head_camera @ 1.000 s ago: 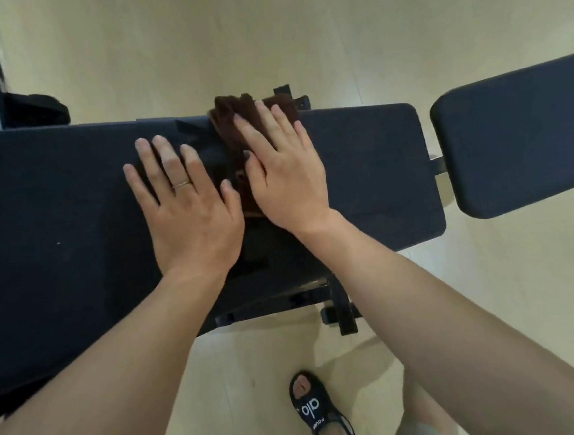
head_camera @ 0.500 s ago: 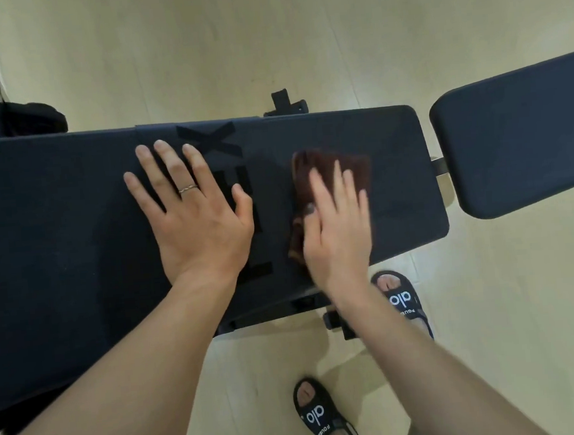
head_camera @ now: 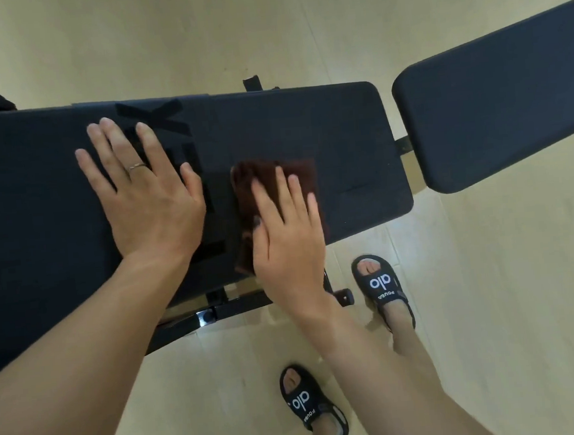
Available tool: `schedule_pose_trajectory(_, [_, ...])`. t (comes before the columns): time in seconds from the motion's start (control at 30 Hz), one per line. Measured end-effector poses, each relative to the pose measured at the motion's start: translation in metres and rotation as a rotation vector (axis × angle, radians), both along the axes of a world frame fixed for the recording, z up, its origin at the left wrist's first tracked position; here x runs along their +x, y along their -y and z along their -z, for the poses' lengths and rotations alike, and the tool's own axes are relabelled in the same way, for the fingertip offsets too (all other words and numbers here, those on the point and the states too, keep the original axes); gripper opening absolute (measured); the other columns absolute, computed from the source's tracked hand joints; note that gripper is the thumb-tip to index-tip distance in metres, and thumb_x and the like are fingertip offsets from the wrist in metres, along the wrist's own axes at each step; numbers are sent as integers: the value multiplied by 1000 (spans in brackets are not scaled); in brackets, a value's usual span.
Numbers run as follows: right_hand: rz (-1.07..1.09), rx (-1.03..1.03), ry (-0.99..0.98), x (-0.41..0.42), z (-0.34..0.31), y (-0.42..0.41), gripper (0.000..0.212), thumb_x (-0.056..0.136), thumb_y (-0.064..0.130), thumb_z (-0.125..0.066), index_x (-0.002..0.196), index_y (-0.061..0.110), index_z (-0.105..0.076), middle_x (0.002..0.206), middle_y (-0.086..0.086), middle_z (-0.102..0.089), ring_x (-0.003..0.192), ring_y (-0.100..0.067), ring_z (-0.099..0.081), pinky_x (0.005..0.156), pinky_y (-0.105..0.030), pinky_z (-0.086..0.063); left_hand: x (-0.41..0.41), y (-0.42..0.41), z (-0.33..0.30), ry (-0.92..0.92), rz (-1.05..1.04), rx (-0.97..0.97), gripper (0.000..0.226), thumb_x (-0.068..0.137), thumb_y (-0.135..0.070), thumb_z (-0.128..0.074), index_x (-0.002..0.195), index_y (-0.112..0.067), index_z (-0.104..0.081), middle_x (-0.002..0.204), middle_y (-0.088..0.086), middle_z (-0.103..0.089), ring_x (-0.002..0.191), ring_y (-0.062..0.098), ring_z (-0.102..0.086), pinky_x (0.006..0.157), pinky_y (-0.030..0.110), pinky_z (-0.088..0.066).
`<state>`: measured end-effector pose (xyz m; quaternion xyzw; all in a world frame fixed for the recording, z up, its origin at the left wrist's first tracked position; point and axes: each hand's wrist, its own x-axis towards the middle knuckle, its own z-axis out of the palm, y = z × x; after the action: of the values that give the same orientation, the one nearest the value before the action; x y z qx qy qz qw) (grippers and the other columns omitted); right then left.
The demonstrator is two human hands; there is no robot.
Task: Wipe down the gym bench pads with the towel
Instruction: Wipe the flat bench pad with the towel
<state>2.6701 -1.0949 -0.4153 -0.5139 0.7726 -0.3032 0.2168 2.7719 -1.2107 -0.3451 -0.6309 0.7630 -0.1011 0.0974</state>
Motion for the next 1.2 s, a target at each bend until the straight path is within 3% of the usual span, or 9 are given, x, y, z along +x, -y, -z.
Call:
schedule_pose_trajectory(0.1, [15,0,8,-29,27,-30,49,107,21,-42,156,25,-48,166,-4,-40,159,-24,-27,131,-48,-19,-27,-17,14,-65,98,94,69,102,-37,-37,159,1,-21,168,30,-10,158,41,-6,129,55,-7])
schedule_pose_trajectory(0.33, [460,216,54,-136,91,-26,51,106,23,-31,155,23,-46,166,-4,-38,157,-31,-26,128,-58,-21,-48,-30,29,66,95,62,72,104,-40,-27,160,4,-14,168,31,-9,158,42,-6,129,55,-8])
schedule_pose_trajectory(0.47, [710,243,176,-64,54,-6,54,105,28,-32,156,24,-48,170,-5,-31,161,-30,-16,130,-58,-9,-49,-31,29,78,81,69,72,104,-39,-28,160,4,-15,168,31,-9,158,42,-6,129,56,-9])
schedule_pose_trajectory(0.63, [462,47,190,17,21,-18,51,104,24,-39,153,29,-49,169,1,-34,162,-20,-15,131,-45,4,-51,-31,27,59,64,77,72,103,-38,-30,160,4,-15,168,30,-9,159,41,-6,129,56,-9])
schedule_pose_trajectory(0.77, [834,143,304,-59,59,-9,49,108,13,-35,153,23,-51,170,-4,-32,161,-27,-15,131,-53,-17,-51,-30,26,71,57,87,73,103,-39,-31,160,4,-15,168,30,-9,159,40,-5,129,56,-9])
schedule_pose_trajectory(0.83, [1017,183,415,-78,63,4,47,110,10,-36,154,21,-50,171,-3,-28,162,-25,-10,132,-46,-15,-51,-29,27,81,62,79,73,103,-39,-31,160,4,-15,168,30,-9,159,41,-6,129,56,-8])
schedule_pose_trajectory(0.97, [1102,117,435,-87,70,9,45,110,11,-37,152,21,-52,168,1,-32,160,-23,-15,128,-38,-19,-49,-30,27,59,77,69,73,103,-38,-32,159,6,-17,167,32,-11,158,42,-7,129,57,-8])
schedule_pose_trajectory(1.1, [1250,104,571,-121,90,12,47,109,17,-35,154,27,-48,156,3,-43,144,-23,-46,121,-42,-42,-48,-29,29,65,96,60,73,103,-39,-30,159,7,-16,167,32,-11,158,43,-7,129,57,-8])
schedule_pose_trajectory(1.2, [1211,154,555,-118,88,10,48,111,19,-34,158,25,-42,161,-1,-36,147,-26,-41,122,-42,-39,-48,-28,29,79,94,59,73,103,-38,-27,159,7,-15,167,32,-10,158,42,-7,129,56,-8])
